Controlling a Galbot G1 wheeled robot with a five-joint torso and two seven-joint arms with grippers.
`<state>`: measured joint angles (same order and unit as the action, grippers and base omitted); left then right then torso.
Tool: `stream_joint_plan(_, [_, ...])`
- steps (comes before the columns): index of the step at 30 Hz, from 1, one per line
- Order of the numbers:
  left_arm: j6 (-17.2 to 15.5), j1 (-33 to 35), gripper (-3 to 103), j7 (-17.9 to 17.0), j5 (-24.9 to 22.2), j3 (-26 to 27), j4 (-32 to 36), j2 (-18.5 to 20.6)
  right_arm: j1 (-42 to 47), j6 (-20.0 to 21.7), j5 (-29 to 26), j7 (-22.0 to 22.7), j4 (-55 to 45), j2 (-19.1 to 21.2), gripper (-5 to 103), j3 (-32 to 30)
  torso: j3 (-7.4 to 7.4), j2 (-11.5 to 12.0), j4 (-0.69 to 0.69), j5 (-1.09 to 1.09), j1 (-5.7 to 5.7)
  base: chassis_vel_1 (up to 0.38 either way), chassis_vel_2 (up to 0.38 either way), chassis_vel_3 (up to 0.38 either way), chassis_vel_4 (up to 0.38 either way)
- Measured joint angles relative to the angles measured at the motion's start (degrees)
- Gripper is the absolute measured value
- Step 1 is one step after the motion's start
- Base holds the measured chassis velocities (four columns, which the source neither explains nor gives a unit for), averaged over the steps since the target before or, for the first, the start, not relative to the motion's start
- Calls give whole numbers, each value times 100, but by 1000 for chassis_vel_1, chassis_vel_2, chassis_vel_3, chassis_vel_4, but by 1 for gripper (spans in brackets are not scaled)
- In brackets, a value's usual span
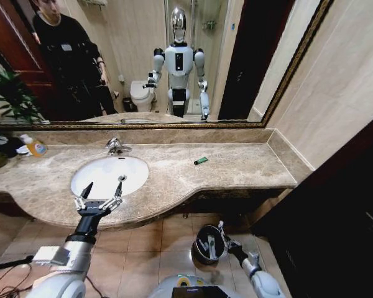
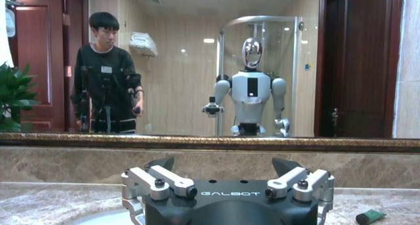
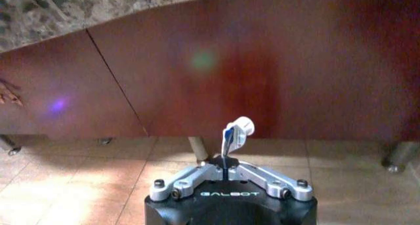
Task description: Pick up the trash from the sink and place it in the trash bin.
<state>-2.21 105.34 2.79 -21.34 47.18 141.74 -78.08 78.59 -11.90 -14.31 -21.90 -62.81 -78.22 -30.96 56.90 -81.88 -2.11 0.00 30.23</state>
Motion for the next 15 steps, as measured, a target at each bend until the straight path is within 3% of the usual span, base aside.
stream_joint_plan(5, [0, 0, 100, 0, 0, 0, 0, 0, -206, -12, 159, 132, 260, -273, 0, 13, 0, 0, 0, -1, 0, 0, 0, 0, 0])
stream_joint_plan(11, [0, 0, 100, 0, 0, 0, 0, 0, -348, -32, 354, 273, 457, -330, -3, 17, 0, 0, 0, -2, 0, 0, 0, 0, 0])
stream_joint_plan(12, [0, 0, 100, 0, 0, 0, 0, 0, -349, -39, 376, 296, 460, -328, 6, 23, 0, 0, 0, -1, 0, 0, 0, 0, 0])
stream_joint_plan(15, [0, 0, 100, 0, 0, 0, 0, 0, -347, -53, 391, 349, 459, -327, 6, 30, 0, 0, 0, -1, 0, 0, 0, 0, 0])
